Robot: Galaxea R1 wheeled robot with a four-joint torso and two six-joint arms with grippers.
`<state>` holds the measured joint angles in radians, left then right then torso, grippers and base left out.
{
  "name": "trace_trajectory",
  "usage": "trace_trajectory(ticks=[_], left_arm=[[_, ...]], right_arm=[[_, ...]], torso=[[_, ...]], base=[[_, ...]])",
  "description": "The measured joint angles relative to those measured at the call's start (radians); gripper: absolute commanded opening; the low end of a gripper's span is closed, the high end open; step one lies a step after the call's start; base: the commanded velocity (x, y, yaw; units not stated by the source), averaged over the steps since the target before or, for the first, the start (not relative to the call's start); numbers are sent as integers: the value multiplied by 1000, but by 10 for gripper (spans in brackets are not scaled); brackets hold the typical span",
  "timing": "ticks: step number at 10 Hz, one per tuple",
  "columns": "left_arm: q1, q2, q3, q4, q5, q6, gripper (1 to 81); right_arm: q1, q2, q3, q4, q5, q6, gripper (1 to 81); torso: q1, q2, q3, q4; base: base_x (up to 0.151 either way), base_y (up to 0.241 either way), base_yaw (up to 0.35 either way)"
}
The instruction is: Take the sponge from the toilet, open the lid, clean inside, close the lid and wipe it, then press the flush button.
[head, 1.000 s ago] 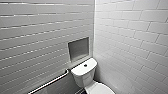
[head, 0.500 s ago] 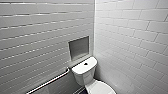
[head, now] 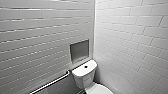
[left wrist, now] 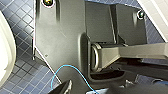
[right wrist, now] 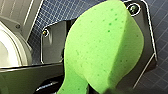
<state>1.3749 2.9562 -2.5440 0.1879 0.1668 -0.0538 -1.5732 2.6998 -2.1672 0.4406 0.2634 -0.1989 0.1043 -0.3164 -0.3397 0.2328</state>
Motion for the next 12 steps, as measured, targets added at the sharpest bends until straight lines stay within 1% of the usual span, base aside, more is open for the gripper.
trace_trajectory(ticks=[3, 5, 8, 10, 11, 12], left_arm=[[1, 0, -2, 0, 1, 0, 811], [1, 11, -33, 0, 0, 0, 811], [1, 61, -136, 0, -5, 0, 811], [0, 98, -197, 0, -23, -4, 811], [-1, 106, -203, -1, -33, -23, 811], [-1, 112, -203, -1, -34, -23, 811]], right_arm=[[0, 30, -60, 0, -6, 0, 10], [-3, 63, -144, 0, -62, 0, 10], [9, 143, -317, -1, -151, 0, 10], [11, 222, -394, -35, -189, -25, 10], [10, 249, -421, -54, -199, -40, 10], [11, 267, -447, -65, -205, -46, 10]], torso=[[-16, 19, 0, 0], [-16, 20, 0, 0], [-16, 21, 0, 0], [-16, 21, 0, 0], [-16, 21, 0, 0], [-16, 21, 0, 0]], base=[[0, 0, 0], [0, 0, 0], [0, 0, 0], [0, 0, 0], [0, 0, 0], [0, 0, 0]])
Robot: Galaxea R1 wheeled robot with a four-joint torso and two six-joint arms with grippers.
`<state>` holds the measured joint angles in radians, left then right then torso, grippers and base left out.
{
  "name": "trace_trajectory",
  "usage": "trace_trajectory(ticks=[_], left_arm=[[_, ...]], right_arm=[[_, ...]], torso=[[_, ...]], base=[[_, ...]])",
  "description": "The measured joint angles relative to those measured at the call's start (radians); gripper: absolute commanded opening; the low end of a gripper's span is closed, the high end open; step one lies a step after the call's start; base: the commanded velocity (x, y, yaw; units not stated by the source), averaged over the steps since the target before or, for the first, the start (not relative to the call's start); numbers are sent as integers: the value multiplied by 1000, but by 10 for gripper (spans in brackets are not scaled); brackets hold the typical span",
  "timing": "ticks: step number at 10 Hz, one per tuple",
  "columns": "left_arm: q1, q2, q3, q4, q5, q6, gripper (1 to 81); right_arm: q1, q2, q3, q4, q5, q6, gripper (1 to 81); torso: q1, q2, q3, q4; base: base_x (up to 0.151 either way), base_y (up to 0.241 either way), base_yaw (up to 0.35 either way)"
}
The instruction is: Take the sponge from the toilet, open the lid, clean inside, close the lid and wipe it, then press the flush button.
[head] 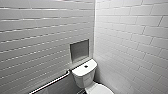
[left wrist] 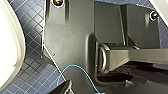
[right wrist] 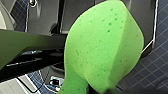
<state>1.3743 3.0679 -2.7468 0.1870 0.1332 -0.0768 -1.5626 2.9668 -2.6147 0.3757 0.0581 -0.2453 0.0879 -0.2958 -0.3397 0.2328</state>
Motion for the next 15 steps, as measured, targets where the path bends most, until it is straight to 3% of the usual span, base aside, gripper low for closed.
trace_trajectory(ticks=[8, 15], left_arm=[[0, -1, -3, 0, 0, 0, 811], [4, -7, -3, 0, -2, 0, 811]], right_arm=[[0, 52, -63, -24, -4, -6, 10], [-8, 53, -64, -29, -5, -6, 10]], torso=[[0, 0, 0, 0], [-2, 0, 0, 0]], base=[[0, 0, 0], [84, 0, 0]])
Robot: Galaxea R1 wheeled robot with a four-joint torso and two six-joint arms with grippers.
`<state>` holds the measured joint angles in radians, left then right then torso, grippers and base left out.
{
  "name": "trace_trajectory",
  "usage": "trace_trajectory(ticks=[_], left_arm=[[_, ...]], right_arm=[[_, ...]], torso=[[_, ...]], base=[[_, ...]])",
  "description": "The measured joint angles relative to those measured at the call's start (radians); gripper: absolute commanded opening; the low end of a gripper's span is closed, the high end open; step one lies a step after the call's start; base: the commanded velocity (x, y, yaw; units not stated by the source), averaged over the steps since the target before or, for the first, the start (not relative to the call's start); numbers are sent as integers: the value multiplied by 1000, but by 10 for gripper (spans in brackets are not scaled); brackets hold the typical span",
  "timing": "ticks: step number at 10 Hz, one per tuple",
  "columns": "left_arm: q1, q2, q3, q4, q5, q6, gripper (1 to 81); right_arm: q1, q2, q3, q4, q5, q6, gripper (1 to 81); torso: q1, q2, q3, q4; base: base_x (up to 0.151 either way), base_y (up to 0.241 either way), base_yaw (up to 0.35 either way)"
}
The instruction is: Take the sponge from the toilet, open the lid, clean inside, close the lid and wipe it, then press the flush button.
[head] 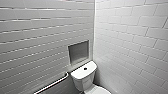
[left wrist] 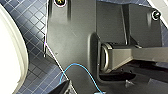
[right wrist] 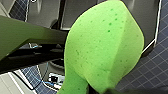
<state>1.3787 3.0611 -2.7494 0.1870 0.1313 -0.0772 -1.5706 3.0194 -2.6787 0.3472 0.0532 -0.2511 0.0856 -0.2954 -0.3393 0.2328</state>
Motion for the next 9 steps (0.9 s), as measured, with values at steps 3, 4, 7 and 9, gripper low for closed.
trace_trajectory(ticks=[3, 4, 7, 9], left_arm=[[-6, 0, 0, 0, -1, 0, 811], [-5, 0, 0, 0, -3, 0, 811], [-5, 0, 0, 0, -2, 0, 811], [-6, 0, 0, 0, -1, 0, 811]], right_arm=[[1, 0, 0, 0, 0, 0, 10], [2, 0, 0, 0, 0, 0, 10], [1, -2, 4, 0, 0, 0, 10], [1, -32, 61, 0, 0, 0, 10]], torso=[[0, 0, 0, 0], [0, 0, 0, 0], [0, 0, 0, 0], [0, 0, 0, 0]], base=[[100, 0, 0], [102, 0, 0], [102, 0, 0], [0, 0, 0]])
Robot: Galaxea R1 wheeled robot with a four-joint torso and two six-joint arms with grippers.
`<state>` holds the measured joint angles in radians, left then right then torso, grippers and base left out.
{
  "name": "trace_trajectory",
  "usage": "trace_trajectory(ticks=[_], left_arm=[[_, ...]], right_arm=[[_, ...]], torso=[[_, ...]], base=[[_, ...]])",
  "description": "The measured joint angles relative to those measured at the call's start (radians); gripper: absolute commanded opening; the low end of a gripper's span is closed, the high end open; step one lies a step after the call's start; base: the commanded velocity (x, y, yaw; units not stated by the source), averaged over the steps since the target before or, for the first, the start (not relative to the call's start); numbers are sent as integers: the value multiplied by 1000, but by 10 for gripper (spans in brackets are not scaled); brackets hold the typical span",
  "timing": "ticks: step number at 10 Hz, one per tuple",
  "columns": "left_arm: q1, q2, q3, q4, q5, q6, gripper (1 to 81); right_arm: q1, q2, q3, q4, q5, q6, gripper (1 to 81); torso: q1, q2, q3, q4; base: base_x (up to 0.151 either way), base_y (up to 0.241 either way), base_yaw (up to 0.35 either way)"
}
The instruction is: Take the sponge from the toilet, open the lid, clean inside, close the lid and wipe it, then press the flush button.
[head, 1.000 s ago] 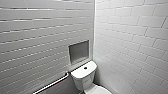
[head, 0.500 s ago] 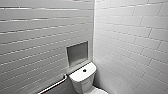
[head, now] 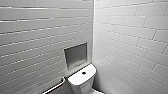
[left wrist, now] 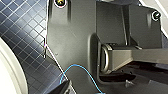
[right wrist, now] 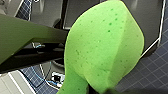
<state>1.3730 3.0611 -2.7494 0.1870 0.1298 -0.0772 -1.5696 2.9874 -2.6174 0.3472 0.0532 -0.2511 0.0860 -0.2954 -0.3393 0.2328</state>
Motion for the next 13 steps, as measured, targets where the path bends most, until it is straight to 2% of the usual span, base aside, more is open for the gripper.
trace_trajectory(ticks=[5, 8, 10, 13], left_arm=[[4, -14, 29, -4, 3, 0, 811], [-19, -80, 158, -8, 5, 0, 811], [-61, -151, 279, -18, 12, -2, 811], [-186, -232, 406, -54, 51, -3, 811]], right_arm=[[-1, -165, 340, 0, 6, 0, 10], [-1, -283, 534, 0, 18, 0, 10], [-1, -330, 580, 1, 26, 0, 10], [-1, -313, 579, 3, 29, 0, 10]], torso=[[0, 1, 0, 0], [0, 1, 0, 0], [0, 1, 0, 0], [0, 1, 0, 0]], base=[[0, 0, 0], [0, 0, 0], [0, 0, 0], [0, 0, 0]])
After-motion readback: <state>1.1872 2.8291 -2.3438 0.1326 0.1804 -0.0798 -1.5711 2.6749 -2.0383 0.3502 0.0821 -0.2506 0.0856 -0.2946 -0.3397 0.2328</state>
